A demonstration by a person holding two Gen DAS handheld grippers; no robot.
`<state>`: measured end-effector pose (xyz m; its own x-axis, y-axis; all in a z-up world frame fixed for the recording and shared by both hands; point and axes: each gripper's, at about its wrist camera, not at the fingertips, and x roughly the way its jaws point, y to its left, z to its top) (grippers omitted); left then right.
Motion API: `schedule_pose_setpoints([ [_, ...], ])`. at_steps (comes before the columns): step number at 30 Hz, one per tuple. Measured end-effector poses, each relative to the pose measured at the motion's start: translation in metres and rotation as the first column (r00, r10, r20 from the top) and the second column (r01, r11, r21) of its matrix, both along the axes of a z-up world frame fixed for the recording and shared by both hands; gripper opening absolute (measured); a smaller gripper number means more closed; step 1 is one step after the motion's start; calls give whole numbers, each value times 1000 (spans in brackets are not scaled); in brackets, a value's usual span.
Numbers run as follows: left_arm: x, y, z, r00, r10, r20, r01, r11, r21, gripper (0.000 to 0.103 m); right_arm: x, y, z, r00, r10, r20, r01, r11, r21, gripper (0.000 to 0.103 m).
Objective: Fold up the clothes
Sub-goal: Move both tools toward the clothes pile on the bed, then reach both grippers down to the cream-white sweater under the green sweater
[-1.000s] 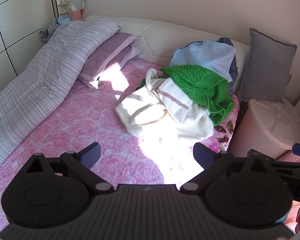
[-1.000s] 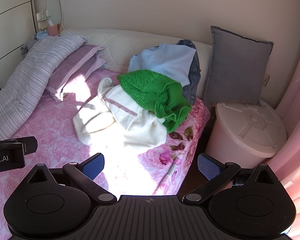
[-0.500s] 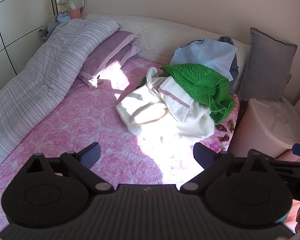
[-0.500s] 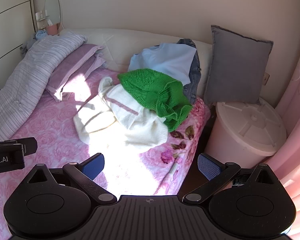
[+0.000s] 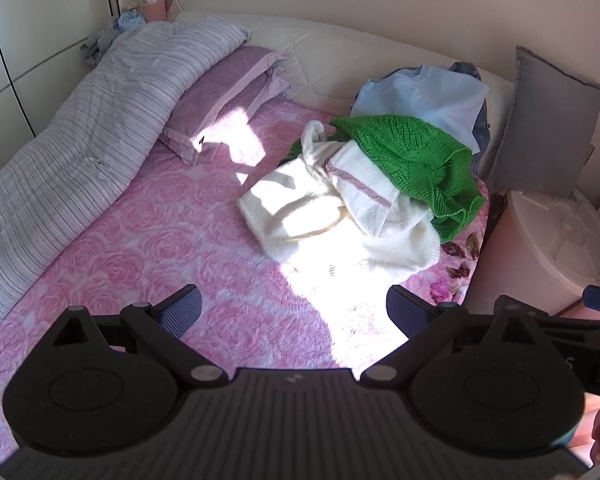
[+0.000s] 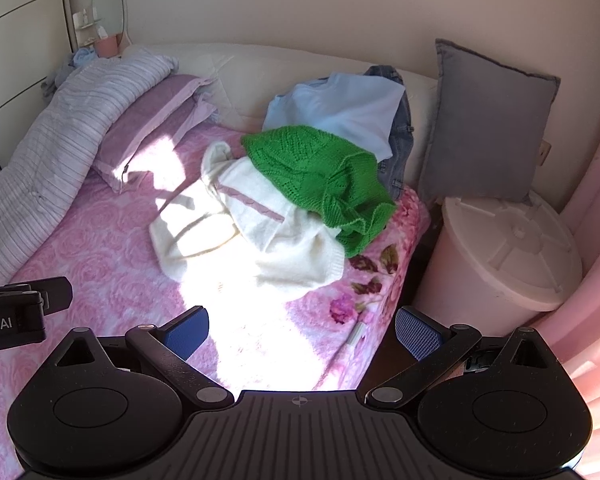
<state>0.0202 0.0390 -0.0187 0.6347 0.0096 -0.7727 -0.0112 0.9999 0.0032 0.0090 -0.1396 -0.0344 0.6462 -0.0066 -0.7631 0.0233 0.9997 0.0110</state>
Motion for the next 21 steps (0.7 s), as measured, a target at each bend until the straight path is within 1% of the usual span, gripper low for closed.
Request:
schedule_pose_setpoints([
  [5,20,3,-10,999,3,-33,-3,1000,-12,98,19,0,-10,1000,12,-23,-12,1000,1,102],
  [10,46,2,-26,998,8,-69,-10,1000,-28,97,45,-10,-25,999,11,-48,-11,1000,14,102],
  [14,70,-1,-45,996,7,-94,-8,1000,-16,95,70,-22,-41,995,11,-100,-7,999,36,102],
  [16,83,-4,-55,994,4,-111,-6,1000,-23,94,83,-29,-52,993,11,-120,-6,999,49,102],
  [18,97,-7,-66,992,-6,-127,1,999,-38,93,96,-36,-62,990,14,-142,-5,998,65,100],
  [19,105,-9,-72,991,-11,-135,5,999,-47,93,102,-40,-68,988,19,-153,-8,997,77,98],
  [20,112,-11,-78,990,-17,-142,9,999,-54,93,109,-44,-73,986,33,-162,-17,995,98,92],
  [21,120,-14,-83,989,-21,-146,13,999,-51,93,115,-47,-79,985,36,-171,-18,994,106,90],
])
